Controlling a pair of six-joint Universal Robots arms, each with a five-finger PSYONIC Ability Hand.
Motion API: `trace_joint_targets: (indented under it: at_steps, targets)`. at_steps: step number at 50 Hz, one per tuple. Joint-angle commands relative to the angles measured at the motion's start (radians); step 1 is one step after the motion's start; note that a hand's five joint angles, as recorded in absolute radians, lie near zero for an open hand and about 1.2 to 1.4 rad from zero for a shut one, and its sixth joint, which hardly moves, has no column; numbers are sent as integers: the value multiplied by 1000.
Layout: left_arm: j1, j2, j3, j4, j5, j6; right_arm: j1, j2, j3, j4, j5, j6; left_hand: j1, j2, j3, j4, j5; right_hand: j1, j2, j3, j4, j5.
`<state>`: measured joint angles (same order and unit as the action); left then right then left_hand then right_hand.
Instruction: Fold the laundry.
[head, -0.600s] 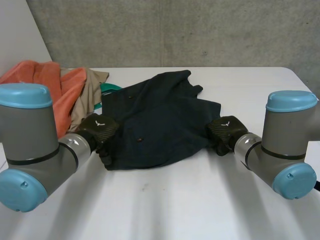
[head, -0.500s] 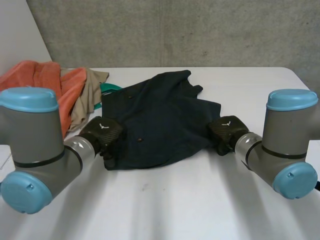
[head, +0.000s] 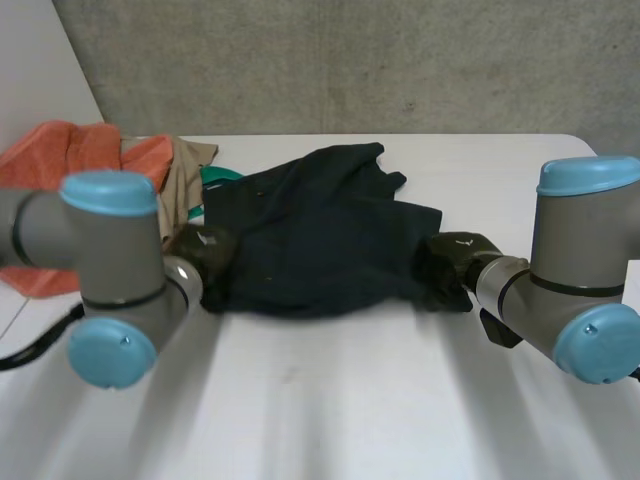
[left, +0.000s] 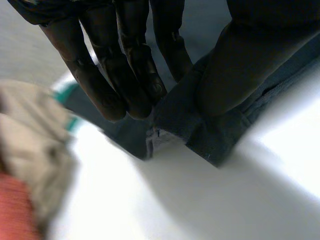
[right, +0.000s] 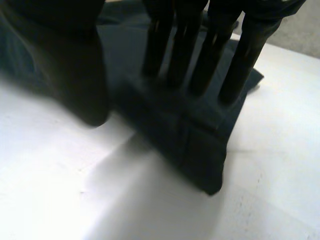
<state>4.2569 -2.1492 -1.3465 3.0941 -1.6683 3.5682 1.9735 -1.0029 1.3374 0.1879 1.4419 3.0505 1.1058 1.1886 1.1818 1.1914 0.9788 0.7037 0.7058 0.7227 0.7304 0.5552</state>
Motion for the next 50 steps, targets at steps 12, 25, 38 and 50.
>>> trace_joint_targets:
  at_steps: [12,25,38,50]
  targets:
    - [-37,71,616,321,76,-20,-139,-289,83,104,-132,-61,290,208,215,205,243,-529,-531,-548,-556,-555]
    - [-172,-116,595,101,412,-219,-234,-261,54,102,-135,-67,96,13,20,10,48,-529,-531,-548,-556,-555]
    - [-147,44,356,35,383,-138,-240,-243,54,96,-235,-212,-931,-1014,-1007,-1017,-979,-529,-531,-548,-556,-555]
    - [-124,232,-54,6,18,-106,-191,-231,95,84,-313,-490,-875,-958,-951,-961,-923,-529,-531,-548,-556,-555]
